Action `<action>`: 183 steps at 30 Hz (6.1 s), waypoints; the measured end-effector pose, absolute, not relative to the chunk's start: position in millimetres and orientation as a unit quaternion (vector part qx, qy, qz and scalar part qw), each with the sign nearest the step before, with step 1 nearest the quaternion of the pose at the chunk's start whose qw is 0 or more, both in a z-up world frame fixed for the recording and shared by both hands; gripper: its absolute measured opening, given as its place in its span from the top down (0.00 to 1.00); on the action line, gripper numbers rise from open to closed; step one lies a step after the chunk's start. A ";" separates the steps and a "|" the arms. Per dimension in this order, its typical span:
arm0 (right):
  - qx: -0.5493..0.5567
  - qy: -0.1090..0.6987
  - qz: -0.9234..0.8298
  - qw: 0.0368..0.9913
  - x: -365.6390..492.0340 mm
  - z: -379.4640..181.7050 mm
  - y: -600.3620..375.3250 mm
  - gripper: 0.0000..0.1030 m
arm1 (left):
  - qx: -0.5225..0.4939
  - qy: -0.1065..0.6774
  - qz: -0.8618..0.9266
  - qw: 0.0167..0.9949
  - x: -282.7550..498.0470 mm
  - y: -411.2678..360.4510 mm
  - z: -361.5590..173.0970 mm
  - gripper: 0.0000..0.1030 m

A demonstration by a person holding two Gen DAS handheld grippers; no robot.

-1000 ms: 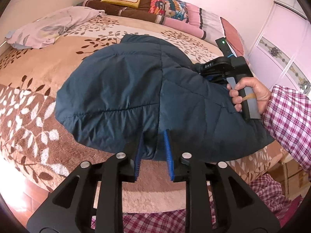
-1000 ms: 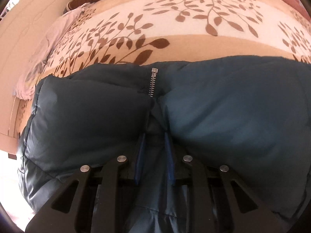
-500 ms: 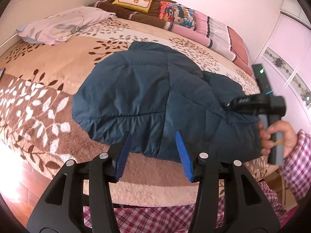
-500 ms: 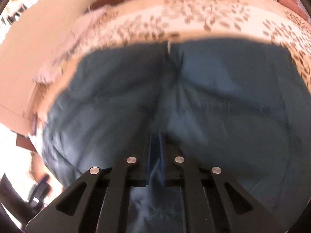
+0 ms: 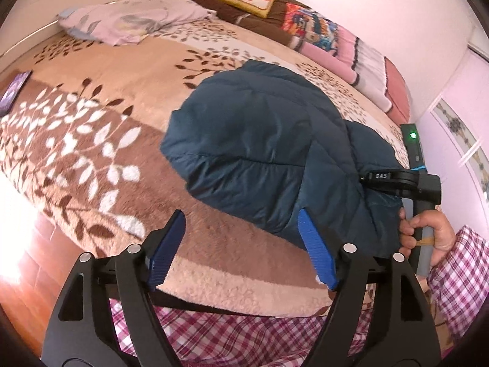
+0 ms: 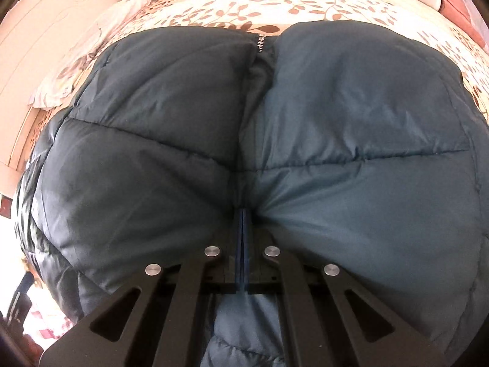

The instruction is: Fold large clothes

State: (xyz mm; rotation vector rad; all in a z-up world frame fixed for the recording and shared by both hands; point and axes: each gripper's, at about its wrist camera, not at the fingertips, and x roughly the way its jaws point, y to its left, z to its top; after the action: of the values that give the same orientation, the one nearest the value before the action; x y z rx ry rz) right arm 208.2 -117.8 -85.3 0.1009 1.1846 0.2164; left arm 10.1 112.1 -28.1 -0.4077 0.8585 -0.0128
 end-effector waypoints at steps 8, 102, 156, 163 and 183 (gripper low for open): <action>0.082 0.522 0.158 0.834 161.1 -37.3 -130.6 0.95 | -0.212 0.405 0.003 0.889 4.8 118.0 -27.0 0.22; 0.286 0.516 0.144 0.794 88.8 -107.5 -293.4 0.96 | 0.052 0.227 -0.272 0.934 21.2 -158.7 109.7 0.84; 0.421 0.475 0.110 0.765 -12.2 -101.1 -398.7 1.00 | 0.158 0.347 -0.325 0.866 28.7 -308.6 -16.0 0.76; 0.418 0.479 0.106 0.765 -13.3 -100.5 -397.1 1.00 | 0.160 0.345 -0.322 0.867 27.9 -310.7 -16.9 0.75; 0.423 0.482 0.099 0.761 -23.1 -107.6 -402.7 1.00 | 0.154 0.341 -0.330 0.866 23.3 -311.0 -14.5 0.60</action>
State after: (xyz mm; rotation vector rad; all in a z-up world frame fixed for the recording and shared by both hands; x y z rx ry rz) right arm -23.1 -402.7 -107.6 0.9213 1.0486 0.2152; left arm 23.3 -311.0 -14.5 0.3225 0.7151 -0.6920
